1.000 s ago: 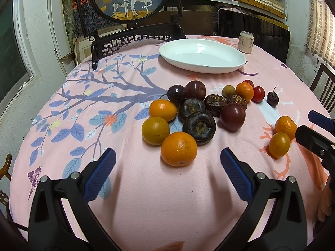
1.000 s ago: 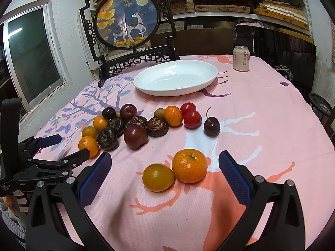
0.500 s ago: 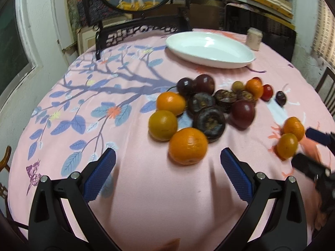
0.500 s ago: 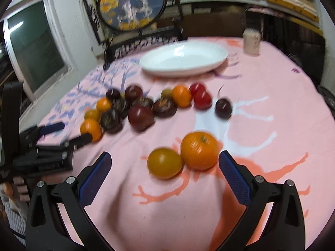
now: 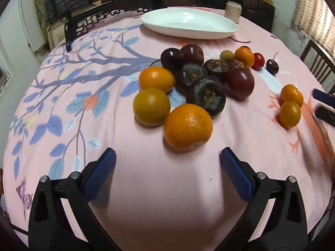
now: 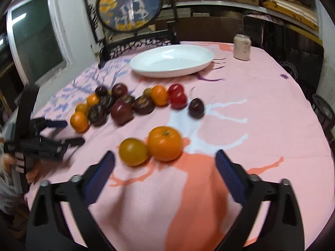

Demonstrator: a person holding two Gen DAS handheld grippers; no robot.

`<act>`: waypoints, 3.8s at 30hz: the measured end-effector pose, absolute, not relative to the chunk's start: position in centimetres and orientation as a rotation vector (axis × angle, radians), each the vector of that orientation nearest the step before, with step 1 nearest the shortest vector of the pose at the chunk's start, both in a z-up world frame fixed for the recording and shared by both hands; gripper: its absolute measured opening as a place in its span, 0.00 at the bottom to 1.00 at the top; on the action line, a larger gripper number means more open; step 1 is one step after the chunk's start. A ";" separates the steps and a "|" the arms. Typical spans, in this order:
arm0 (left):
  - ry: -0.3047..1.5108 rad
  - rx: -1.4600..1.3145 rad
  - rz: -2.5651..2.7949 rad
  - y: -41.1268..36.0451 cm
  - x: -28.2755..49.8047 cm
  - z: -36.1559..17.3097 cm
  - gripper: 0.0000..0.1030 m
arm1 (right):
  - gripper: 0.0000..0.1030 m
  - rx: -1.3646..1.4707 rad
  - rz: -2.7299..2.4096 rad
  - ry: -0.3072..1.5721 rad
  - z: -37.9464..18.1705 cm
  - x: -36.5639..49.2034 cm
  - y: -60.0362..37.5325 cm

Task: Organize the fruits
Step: 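Grasp an orange fruit with the left gripper while the right gripper grasps another orange, then carry both oranges onto the white plate and open both grippers, then grasp a yellow fruit with the left gripper while the right gripper grasps a dark cherry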

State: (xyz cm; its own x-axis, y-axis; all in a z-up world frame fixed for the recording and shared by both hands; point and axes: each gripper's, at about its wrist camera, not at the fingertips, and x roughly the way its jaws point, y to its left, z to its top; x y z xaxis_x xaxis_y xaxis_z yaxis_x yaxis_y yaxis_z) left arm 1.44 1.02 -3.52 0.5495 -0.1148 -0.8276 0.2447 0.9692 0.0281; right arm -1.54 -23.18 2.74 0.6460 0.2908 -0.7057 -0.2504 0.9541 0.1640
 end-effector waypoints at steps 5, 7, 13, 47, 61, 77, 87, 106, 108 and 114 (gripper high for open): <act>0.958 0.109 -0.234 0.9 2.3 -3.0 0.94 | 0.76 0.177 0.328 0.873 1.5 0.2 -25.0; 0.949 0.081 -0.246 1.0 2.7 -2.7 0.80 | 0.75 0.208 0.334 0.871 1.5 0.3 -25.3; 0.934 0.067 -0.275 1.3 3.6 -2.4 0.39 | 0.74 0.215 0.330 0.897 1.2 0.5 -25.1; 0.893 -0.006 -0.295 -4.6 20.6 2.9 0.40 | 0.43 0.287 0.267 0.802 4.8 18.7 -20.6; 0.828 -0.031 -0.271 -2.5 19.8 3.2 0.64 | 0.52 0.253 0.242 0.813 3.1 19.6 -21.3; 0.825 -0.152 -0.159 6.8 10.7 1.3 0.72 | 0.61 0.381 0.258 0.694 4.6 8.9 -26.7; 0.858 0.056 -0.232 3.8 5.6 -1.1 0.72 | 0.63 0.417 0.247 0.730 3.7 6.8 -27.7; 0.894 0.077 -0.250 3.1 6.1 -2.1 0.39 | 0.62 0.395 0.268 0.882 0.9 8.0 -26.1; 0.890 0.075 -0.251 3.2 6.0 -2.0 0.39 | 0.61 0.393 0.257 0.890 0.7 8.3 -26.1; 0.899 0.084 -0.259 2.9 6.1 -2.1 0.39 | 0.43 0.391 0.236 0.933 -0.7 9.4 -26.1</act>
State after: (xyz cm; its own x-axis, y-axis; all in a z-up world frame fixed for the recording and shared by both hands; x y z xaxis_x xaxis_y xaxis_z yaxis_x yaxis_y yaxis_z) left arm 6.12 2.91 -2.12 0.5937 -0.1871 -0.7826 0.2574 0.9657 -0.0357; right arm 9.42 -26.14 -0.73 0.5771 0.3624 -0.7319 -0.0289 0.9047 0.4252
